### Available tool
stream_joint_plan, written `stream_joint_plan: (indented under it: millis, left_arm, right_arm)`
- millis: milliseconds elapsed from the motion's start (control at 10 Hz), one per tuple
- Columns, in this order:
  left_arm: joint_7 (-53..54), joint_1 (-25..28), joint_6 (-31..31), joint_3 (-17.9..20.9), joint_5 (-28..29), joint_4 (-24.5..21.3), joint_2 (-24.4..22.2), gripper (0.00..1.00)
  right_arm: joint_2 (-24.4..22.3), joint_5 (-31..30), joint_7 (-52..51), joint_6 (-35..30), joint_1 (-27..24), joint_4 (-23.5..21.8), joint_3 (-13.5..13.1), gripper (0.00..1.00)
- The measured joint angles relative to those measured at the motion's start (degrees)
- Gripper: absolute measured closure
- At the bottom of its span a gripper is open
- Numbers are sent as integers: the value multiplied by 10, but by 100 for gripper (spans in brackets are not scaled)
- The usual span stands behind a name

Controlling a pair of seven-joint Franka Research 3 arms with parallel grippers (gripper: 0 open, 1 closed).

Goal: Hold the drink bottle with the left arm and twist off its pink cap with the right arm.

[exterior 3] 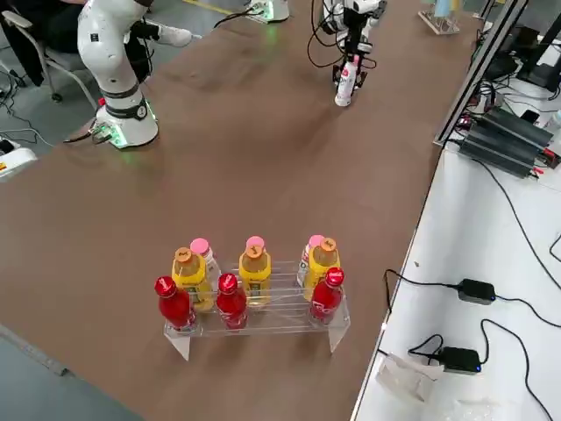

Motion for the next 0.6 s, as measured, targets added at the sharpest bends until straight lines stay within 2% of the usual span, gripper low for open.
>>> stream_joint_plan:
  millis: [600]
  left_arm:
    - [0, 0, 0, 0, -1, 1, 1, 40]
  right_arm:
    - [0, 1, -143, 2, 0, 0, 0, 57]
